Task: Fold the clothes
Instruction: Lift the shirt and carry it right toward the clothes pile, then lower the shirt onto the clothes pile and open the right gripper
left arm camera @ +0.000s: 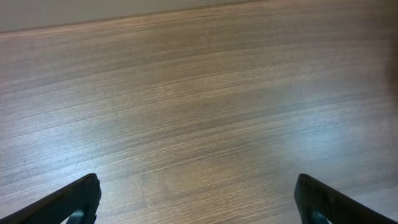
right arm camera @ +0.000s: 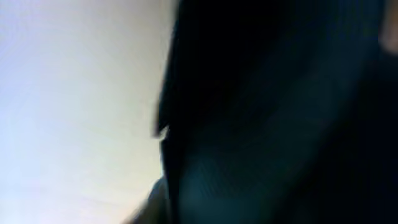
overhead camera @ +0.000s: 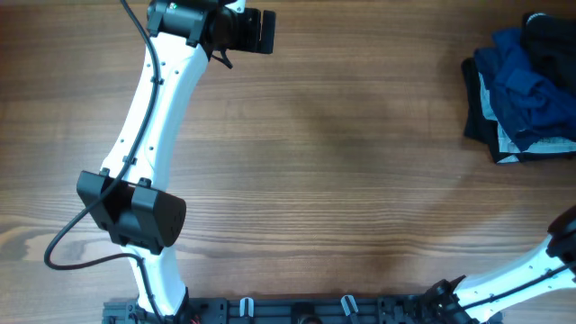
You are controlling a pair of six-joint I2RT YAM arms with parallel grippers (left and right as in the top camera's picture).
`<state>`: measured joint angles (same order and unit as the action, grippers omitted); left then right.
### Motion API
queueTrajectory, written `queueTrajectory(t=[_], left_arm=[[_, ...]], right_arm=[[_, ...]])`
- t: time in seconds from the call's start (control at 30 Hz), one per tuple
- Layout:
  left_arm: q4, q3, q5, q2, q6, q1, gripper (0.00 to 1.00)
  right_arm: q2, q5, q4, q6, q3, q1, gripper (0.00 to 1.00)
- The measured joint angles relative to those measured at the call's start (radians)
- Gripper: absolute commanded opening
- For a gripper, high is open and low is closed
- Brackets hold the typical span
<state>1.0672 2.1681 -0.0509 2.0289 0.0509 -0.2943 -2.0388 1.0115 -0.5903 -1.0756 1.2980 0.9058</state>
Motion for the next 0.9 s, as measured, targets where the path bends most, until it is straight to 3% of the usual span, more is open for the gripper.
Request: queueTrajectory(t=[0.07, 0.1, 0.13, 0.6, 0.9], left_arm=[[-0.002, 0.000, 0.000, 0.000, 0.004, 0.000, 1.00], [-0.003, 0.000, -0.001, 0.000, 0.009, 0.000, 1.00], [-0.004, 0.000, -0.002, 0.000, 0.014, 0.000, 1.00], [-0.005, 0.000, -0.015, 0.000, 0.030, 0.000, 1.00], [-0.006, 0.000, -0.022, 0.000, 0.031, 0.000, 1.00]], right_arm=[[0.022, 0.014, 0.085, 0.003, 0.000, 0.010, 0.57], [0.032, 0.019, 0.113, 0.009, 0.001, 0.013, 0.71], [0.045, 0.026, 0.138, 0.013, 0.002, 0.015, 0.99], [0.109, 0.040, 0.416, 0.079, 0.007, 0.040, 0.99], [0.309, 0.072, 0.384, 0.108, 0.007, 0.099, 1.00]])
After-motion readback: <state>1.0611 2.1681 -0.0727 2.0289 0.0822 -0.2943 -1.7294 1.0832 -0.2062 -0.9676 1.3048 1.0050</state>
